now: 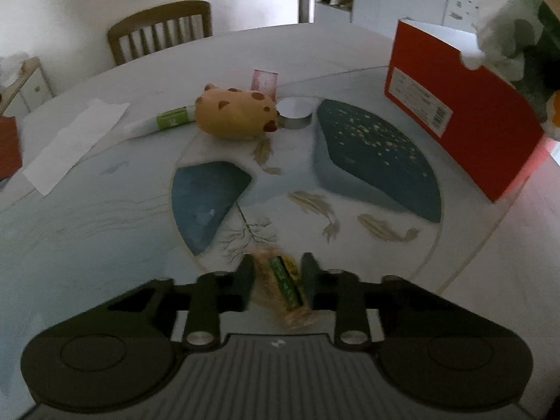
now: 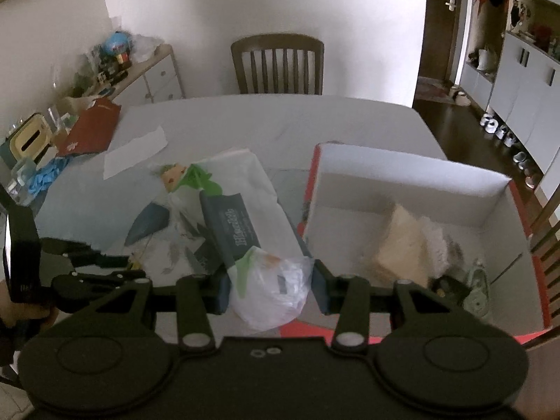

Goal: Organize objects
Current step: 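Carry the white plastic bag and wrapped snack bar into the red shoebox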

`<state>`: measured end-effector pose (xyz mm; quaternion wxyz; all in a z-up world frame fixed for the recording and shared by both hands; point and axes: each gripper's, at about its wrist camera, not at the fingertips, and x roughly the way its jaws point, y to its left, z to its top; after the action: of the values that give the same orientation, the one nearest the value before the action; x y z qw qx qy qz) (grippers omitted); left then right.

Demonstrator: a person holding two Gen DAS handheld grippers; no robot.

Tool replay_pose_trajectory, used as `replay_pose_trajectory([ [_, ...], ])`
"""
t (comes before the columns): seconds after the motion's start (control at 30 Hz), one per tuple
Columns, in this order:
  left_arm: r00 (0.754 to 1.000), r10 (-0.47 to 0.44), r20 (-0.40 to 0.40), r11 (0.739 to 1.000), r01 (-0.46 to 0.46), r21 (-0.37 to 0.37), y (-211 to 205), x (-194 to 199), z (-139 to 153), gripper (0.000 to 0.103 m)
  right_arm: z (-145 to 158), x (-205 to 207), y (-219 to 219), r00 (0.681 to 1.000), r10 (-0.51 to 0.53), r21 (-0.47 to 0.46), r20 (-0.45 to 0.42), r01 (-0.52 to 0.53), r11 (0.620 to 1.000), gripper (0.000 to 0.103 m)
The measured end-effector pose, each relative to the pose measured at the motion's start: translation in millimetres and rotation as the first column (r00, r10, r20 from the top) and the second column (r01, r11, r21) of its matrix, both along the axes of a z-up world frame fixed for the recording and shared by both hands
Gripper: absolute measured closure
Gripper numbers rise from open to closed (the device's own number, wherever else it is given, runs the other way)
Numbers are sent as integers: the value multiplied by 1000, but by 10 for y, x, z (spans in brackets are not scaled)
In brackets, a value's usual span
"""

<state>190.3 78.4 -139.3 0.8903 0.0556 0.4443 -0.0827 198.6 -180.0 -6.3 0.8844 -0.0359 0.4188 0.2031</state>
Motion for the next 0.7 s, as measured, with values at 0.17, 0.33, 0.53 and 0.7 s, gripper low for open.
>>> replay_pose_trajectory([
  [0.17, 999, 41, -3, 999, -41, 5, -79, -8, 23, 84, 36, 49, -156, 1000, -4, 8, 16, 4, 1000, 59],
  [0.33, 999, 51, 12, 999, -50, -16, -207, -27, 146, 84, 61, 111, -360, 999, -15, 7, 30, 15, 1000, 59],
  [0.53, 998, 58, 38, 996, -55, -71, -440, 11, 389, 84, 53, 174, -652, 998, -43, 4, 41, 43, 999, 59],
  [0.7, 998, 25, 52, 993, -19, -117, -742, 86, 617, 84, 34, 215, -911, 997, -67, 7, 49, 67, 998, 59],
])
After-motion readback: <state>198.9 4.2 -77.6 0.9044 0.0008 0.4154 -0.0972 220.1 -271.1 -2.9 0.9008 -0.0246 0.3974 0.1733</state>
